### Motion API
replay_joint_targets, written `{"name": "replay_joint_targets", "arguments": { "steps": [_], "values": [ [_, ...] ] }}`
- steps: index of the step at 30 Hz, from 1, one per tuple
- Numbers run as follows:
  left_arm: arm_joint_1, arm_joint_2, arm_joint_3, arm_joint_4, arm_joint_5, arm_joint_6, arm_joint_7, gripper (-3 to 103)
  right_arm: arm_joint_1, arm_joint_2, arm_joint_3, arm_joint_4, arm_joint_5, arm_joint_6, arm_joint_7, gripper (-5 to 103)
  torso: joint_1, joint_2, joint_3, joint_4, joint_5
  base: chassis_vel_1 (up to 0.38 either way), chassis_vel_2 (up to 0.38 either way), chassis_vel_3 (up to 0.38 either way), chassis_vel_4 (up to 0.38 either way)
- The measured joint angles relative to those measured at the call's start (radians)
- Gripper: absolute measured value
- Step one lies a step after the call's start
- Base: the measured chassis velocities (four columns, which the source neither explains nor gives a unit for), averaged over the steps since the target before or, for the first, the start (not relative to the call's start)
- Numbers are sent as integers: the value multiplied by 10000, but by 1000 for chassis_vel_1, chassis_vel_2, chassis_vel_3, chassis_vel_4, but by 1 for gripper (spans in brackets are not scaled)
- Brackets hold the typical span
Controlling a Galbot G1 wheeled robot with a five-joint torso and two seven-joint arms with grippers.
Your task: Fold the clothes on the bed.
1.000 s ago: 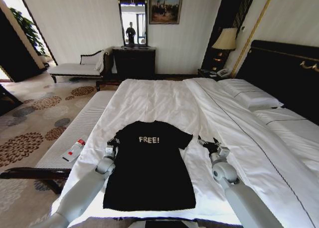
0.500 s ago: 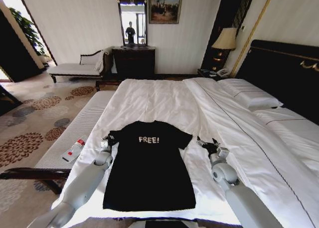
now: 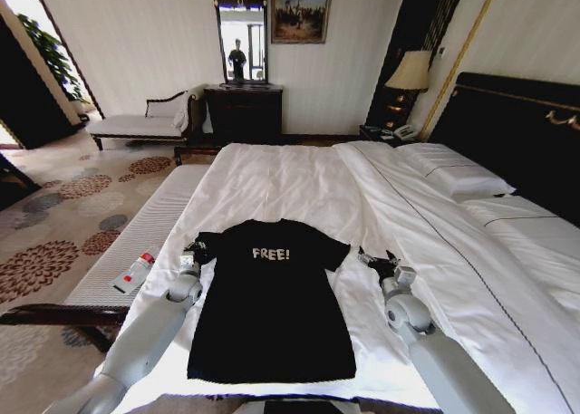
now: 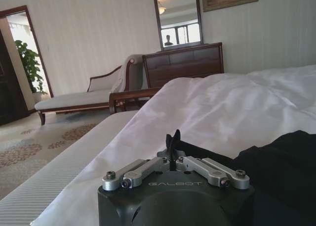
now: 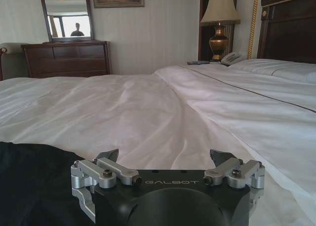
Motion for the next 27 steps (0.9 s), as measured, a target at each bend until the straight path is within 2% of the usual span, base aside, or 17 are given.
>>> {"name": "replay_joint_targets", "arguments": {
  "steps": [9,13,18,19,21,27],
  "values": [
    [-116,-29,-61,444,-91,53,76,0,22,-25,14,32,107,-2,-10,100,0,0,0,4,0,0,0,0,0],
    [-182,-151,-70,501,-279,227,-66,0,31,-51,14,122,166,-22,5,100,1,0,1,-1,0,0,0,0,0],
    [-275,-188,-64,848,-359,348,-142,0,2,-92,22,158,209,-31,26,100,0,0,0,3,0,0,0,0,0],
    [-343,-245,-92,931,-563,622,-377,0,-10,-99,32,242,267,-61,75,100,0,0,0,1,-1,0,0,0,0],
    [-322,-245,-102,922,-548,748,-457,0,-27,-121,51,263,297,-76,89,100,0,-1,0,-1,3,0,0,0,0],
    [-293,-249,-77,877,-563,848,-480,0,-27,-139,59,265,331,-93,98,100,0,0,0,3,1,0,0,0,0]
  ]
}}
